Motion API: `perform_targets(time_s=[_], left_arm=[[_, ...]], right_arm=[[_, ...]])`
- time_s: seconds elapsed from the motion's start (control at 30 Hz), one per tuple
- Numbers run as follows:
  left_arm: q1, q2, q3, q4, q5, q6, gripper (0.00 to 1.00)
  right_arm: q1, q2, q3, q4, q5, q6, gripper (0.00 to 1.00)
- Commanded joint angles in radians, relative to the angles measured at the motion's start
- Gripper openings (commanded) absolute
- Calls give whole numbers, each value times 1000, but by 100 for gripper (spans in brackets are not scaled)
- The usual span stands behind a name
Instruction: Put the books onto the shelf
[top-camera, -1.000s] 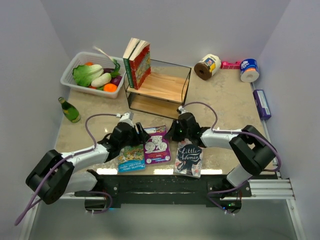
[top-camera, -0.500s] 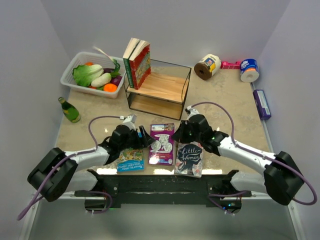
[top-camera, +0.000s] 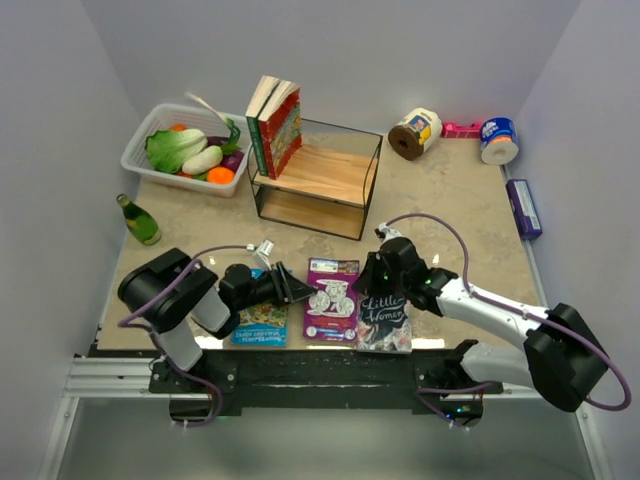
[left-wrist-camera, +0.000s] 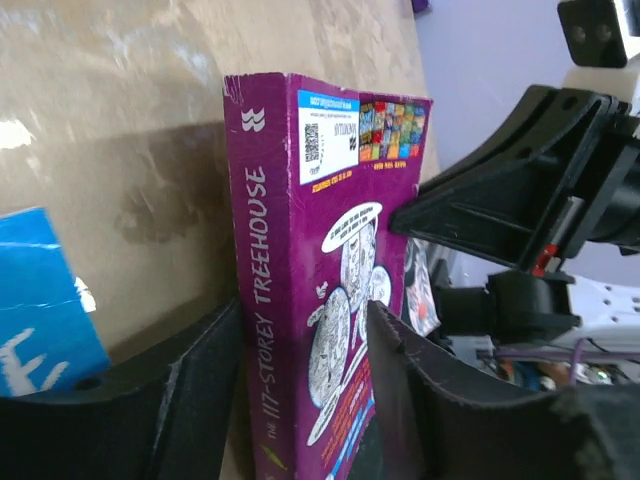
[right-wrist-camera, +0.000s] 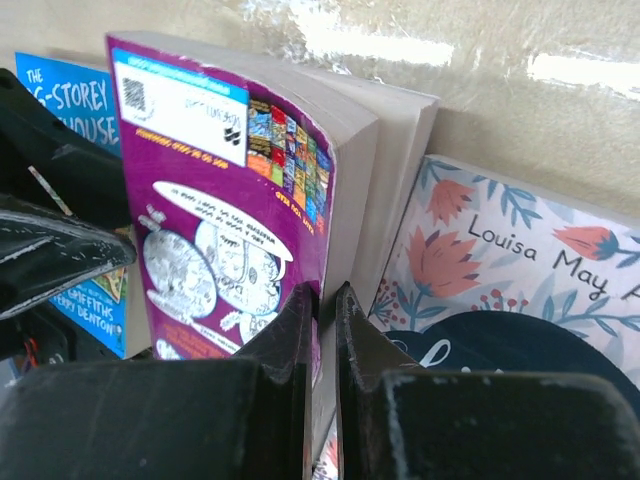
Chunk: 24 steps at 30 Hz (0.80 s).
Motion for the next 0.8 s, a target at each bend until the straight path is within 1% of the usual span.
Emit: perform_targets(time_s=[0.0,0.03,0.07,0.1,0.13,0.27,0.3,0.33,0.37,0.4,0.43,0.47,0.5,0.53,0.57,0.6,0.63,0.67,0.7,0.73,0.77], left_arm=[[-38,161,-27,507,278,-234,34],[-41,190,-31,573,290,-263,27],[-42,236,-34,643,297,-289,11],[-41,243,-30,646,307,-303,2],[-45,241,-34,644,304,-294,0],[-59,160,-60,635,283,-268,0],[-56,140,-66,623,266,-268,0],[-58,119,-73,609,260,-265,0],[-58,68,-74,572,255,-265,0],[-58,34,-77,548,240,-265,0],[-56,-43,-74,517,232,-260,0],[-56,-88,-70,420,220,-253,0],[-58,-139,-62,356,215,-224,0],[-58,-252,-36,286,209,-201,0],[-56,-315,-19,117,196,-173,0],[-56,-378,28,15,183,-102,0],[-56,-499,60,-91,171,-60,0],[-58,-554,93,-290,145,-17,0],[-56,-608,155,-378,127,53,0],[-56,-695,189,-522,107,89,0],[-55,-731,225,-596,65,124,0]], right_arm=[[11,-37,36,82,-77,-7,0],[11,-45,39,80,-81,-7,0],[11,-46,42,77,-84,-10,0],[9,-49,48,73,-91,-8,0],[11,-54,50,73,-94,-10,0],[11,-78,68,50,-83,-28,0],[9,-89,83,30,-69,-36,18],[11,-100,94,10,-49,-42,28],[9,-124,108,-10,-42,-54,35],[11,-137,137,-47,-32,-57,47],[9,-148,154,-68,-5,-66,51],[11,-175,174,-107,4,-71,57],[11,-183,213,-128,15,-76,59],[11,-192,235,-147,23,-86,60],[9,-206,255,-182,35,-91,62],[11,-215,287,-194,37,-93,63],[11,-221,302,-206,41,-93,63],[11,-227,313,-223,47,-93,64],[11,-249,330,-228,49,-93,64],[11,-260,335,-228,57,-90,63],[11,-275,338,-227,64,-88,64]])
